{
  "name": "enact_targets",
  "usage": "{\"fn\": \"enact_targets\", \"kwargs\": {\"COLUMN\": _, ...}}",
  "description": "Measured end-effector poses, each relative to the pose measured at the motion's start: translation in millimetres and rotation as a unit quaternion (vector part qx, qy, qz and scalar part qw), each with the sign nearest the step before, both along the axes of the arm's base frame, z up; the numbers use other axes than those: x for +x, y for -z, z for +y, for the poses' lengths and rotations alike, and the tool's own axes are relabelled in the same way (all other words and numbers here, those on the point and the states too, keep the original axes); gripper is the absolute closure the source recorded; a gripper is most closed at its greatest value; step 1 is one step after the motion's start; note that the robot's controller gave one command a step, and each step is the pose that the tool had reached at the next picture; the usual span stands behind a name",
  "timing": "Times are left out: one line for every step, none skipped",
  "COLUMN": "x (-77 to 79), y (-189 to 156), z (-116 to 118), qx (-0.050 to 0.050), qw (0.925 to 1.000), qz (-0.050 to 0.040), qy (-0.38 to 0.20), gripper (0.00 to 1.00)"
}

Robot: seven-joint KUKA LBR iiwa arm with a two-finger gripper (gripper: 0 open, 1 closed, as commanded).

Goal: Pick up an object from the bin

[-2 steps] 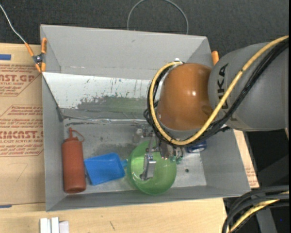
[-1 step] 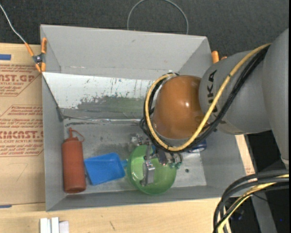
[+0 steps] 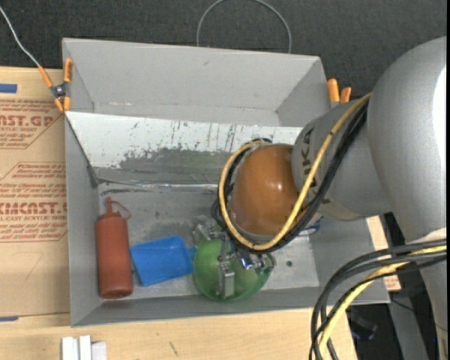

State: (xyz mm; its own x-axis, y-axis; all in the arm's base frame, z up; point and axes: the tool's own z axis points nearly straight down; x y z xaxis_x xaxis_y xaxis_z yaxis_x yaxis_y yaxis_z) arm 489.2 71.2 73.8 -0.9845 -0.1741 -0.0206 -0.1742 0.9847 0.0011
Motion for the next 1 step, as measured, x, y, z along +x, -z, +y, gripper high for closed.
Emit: {"fn": "enact_targets", "kwargs": {"x": 13.8, "y": -0.5, "z": 9.8, "qx": 0.0, "qw": 0.9991, "qz": -0.0036, "qy": -0.043, "gripper": 1.0}}
